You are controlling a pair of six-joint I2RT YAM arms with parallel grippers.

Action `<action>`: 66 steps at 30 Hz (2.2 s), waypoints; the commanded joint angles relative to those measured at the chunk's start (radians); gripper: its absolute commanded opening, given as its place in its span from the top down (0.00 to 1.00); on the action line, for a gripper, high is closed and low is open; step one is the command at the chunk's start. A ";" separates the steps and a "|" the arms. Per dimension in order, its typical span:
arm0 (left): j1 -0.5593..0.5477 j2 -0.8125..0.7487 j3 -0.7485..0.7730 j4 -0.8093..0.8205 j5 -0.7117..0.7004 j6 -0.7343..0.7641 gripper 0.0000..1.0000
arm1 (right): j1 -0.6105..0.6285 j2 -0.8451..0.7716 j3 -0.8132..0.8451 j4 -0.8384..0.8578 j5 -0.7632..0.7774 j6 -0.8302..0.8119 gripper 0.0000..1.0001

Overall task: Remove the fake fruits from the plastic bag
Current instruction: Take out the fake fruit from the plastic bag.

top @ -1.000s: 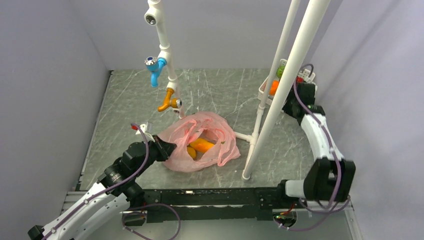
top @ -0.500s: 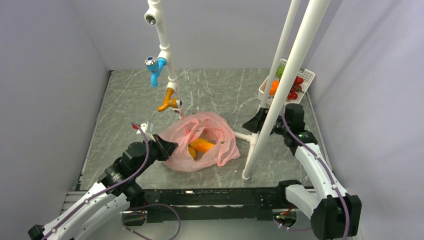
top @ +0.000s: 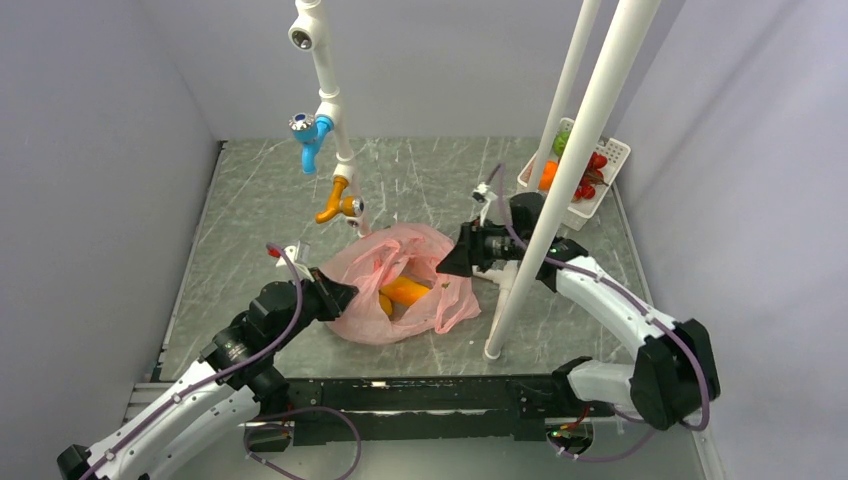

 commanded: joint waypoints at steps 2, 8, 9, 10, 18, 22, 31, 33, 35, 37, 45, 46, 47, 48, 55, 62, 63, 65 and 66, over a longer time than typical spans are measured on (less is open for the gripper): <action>0.003 0.003 0.003 0.023 -0.007 -0.019 1.00 | 0.107 0.131 0.104 0.034 0.020 -0.096 0.36; 0.002 0.022 -0.018 0.028 -0.002 -0.037 1.00 | 0.224 0.307 0.223 -0.006 0.078 -0.172 0.34; 0.002 0.021 -0.024 0.024 -0.005 -0.045 1.00 | 0.241 0.339 0.249 -0.013 0.091 -0.187 0.34; 0.003 0.016 -0.029 0.022 -0.007 -0.051 1.00 | 0.251 0.351 0.258 -0.013 0.104 -0.192 0.34; 0.003 -0.020 -0.059 -0.010 -0.036 -0.076 1.00 | 0.345 0.468 0.285 0.041 0.224 -0.279 0.31; 0.004 -0.025 -0.061 -0.019 -0.048 -0.076 1.00 | 0.384 0.511 0.290 0.075 0.336 -0.326 0.27; 0.003 -0.025 -0.066 -0.025 -0.047 -0.077 1.00 | 0.431 0.588 0.301 0.053 0.493 -0.427 0.19; 0.003 -0.028 -0.067 -0.027 -0.047 -0.077 1.00 | 0.447 0.597 0.283 0.055 0.524 -0.440 0.19; 0.003 -0.031 -0.067 -0.034 -0.049 -0.077 1.00 | 0.466 0.603 0.268 0.063 0.577 -0.447 0.19; 0.003 -0.035 -0.071 -0.031 -0.051 -0.080 1.00 | 0.478 0.616 0.269 0.066 0.611 -0.447 0.19; 0.003 -0.026 -0.063 -0.031 -0.044 -0.083 1.00 | 0.485 0.590 0.259 0.111 0.628 -0.406 0.33; 0.003 -0.026 -0.062 -0.034 -0.044 -0.081 1.00 | 0.483 0.573 0.248 0.120 0.611 -0.399 0.37; 0.004 -0.027 -0.062 -0.035 -0.045 -0.081 1.00 | 0.478 0.555 0.240 0.125 0.598 -0.393 0.42; 0.003 -0.028 -0.062 -0.033 -0.047 -0.080 1.00 | 0.473 0.539 0.233 0.130 0.587 -0.384 0.48; 0.004 -0.014 -0.067 -0.015 -0.037 -0.083 1.00 | 0.375 0.425 0.167 0.185 0.326 -0.307 0.70; 0.002 -0.010 -0.049 -0.016 -0.048 -0.069 1.00 | 0.235 0.366 0.108 0.222 -0.075 -0.237 0.78; 0.002 -0.012 -0.044 -0.021 -0.053 -0.067 1.00 | 0.228 0.359 0.109 0.203 -0.099 -0.247 0.79; 0.003 -0.018 -0.036 -0.030 -0.065 -0.062 1.00 | 0.227 0.347 0.113 0.136 -0.125 -0.272 0.84; 0.003 -0.021 -0.031 -0.033 -0.068 -0.058 1.00 | 0.227 0.340 0.115 0.110 -0.139 -0.277 0.87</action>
